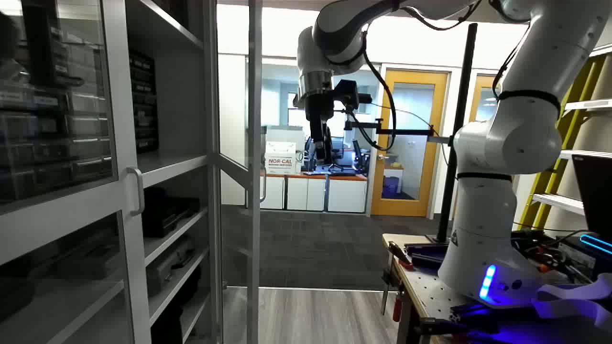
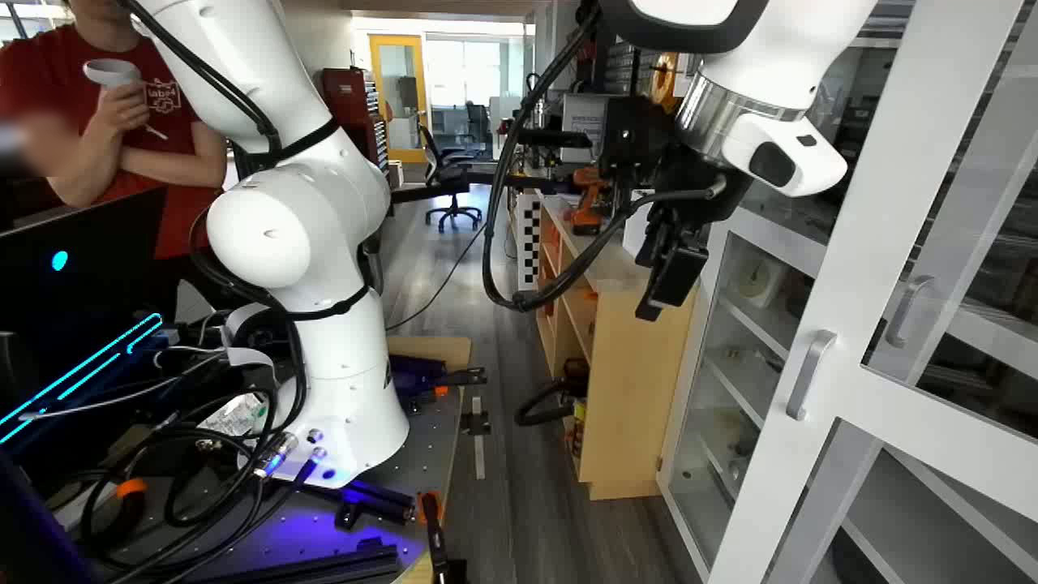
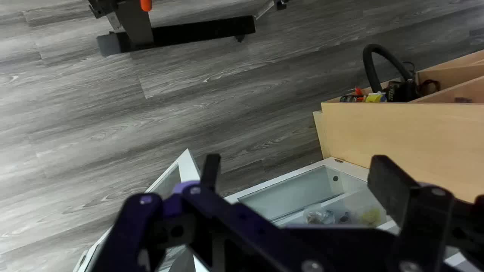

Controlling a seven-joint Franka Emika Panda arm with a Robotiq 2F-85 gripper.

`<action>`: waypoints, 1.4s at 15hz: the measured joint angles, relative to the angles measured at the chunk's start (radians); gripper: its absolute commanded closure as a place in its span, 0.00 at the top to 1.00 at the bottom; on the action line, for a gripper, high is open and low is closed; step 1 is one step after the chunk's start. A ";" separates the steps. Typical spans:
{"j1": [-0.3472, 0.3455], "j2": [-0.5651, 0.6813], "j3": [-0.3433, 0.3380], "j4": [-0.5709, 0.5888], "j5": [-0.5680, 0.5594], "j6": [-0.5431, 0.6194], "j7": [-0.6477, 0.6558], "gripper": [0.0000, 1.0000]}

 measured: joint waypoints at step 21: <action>-0.006 0.001 0.005 -0.011 -0.003 0.117 -0.067 1.00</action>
